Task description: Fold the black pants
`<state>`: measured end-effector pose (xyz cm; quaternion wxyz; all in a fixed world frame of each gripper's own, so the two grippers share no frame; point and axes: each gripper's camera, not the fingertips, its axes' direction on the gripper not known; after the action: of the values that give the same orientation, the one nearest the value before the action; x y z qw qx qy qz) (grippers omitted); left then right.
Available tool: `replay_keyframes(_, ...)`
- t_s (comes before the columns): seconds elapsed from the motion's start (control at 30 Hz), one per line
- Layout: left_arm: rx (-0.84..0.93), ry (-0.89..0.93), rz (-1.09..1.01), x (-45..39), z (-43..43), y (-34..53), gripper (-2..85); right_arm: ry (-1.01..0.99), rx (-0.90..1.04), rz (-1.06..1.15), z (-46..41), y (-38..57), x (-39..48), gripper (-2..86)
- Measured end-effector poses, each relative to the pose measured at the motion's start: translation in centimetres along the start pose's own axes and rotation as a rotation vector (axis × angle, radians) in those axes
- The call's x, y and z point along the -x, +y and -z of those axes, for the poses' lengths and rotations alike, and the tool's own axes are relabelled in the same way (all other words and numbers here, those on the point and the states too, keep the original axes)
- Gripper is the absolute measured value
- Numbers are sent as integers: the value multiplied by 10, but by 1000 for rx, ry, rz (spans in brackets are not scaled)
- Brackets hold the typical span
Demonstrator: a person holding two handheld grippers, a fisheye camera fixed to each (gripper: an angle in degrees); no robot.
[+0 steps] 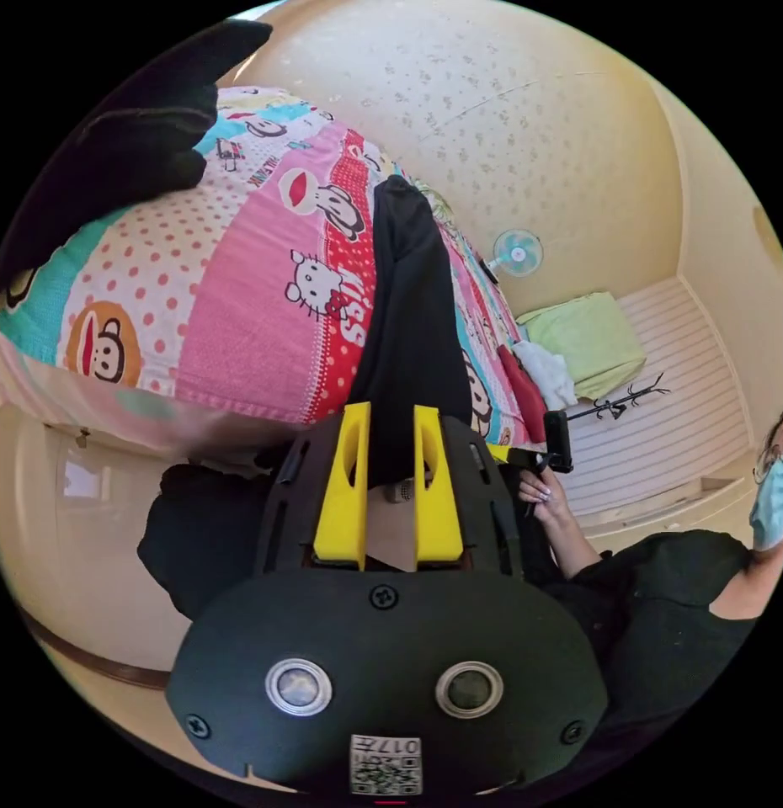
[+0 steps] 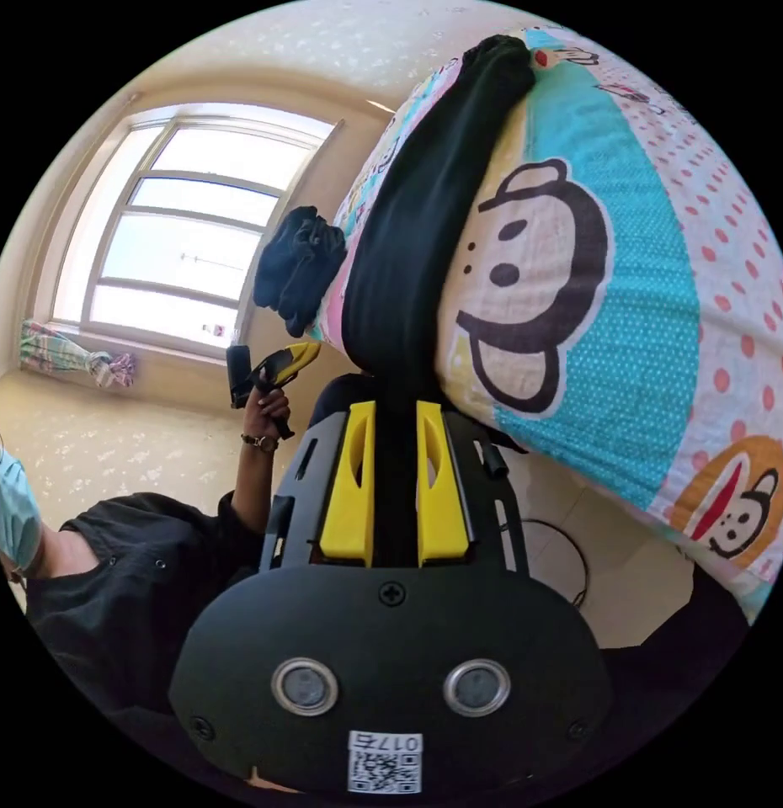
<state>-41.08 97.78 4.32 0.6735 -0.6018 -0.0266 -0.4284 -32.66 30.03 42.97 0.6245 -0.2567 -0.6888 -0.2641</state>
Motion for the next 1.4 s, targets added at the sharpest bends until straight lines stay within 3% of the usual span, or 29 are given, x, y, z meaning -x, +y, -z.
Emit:
replay_keyframes(0.1,-15,-46,-100,-11,-13,-26,128,-4,-118,44,13,-13,-1,111)
replay_keyframes(0.2,120,-57,-87,-4,-59,-46,158,12,-165,67,0,-30,-4,133)
replay_keyframes(0.3,42,-159,-80,-9,-60,-38,142,-29,-197,64,-26,-40,-8,132)
replay_keyframes(0.4,-43,-115,-8,-8,-56,-24,126,-108,-249,-10,-44,-45,-14,111)
replay_keyframes(0.57,61,-148,-15,-35,-73,-9,51,-191,-46,-18,-50,-63,-19,46)
replay_keyframes(0.7,183,63,-113,-74,-80,5,47,-201,32,118,-5,-49,-14,34)
replay_keyframes(0.8,253,174,-121,-80,-92,18,52,-84,35,100,36,-24,-21,36)
replay_keyframes(0.87,281,181,-58,-68,-101,23,58,85,82,-24,47,-13,-33,45)
replay_keyframes(1.03,67,301,15,-44,-78,2,73,118,-34,-107,75,-11,-27,69)
replay_keyframes(1.13,-18,205,-98,-68,-63,-37,75,56,-152,50,86,-39,7,72)
replay_keyframes(1.3,-43,109,-289,-108,-82,-89,80,5,-78,134,59,-134,47,74)
replay_keyframes(1.4,-33,18,-359,-109,-110,-80,81,117,-37,170,33,-198,74,78)
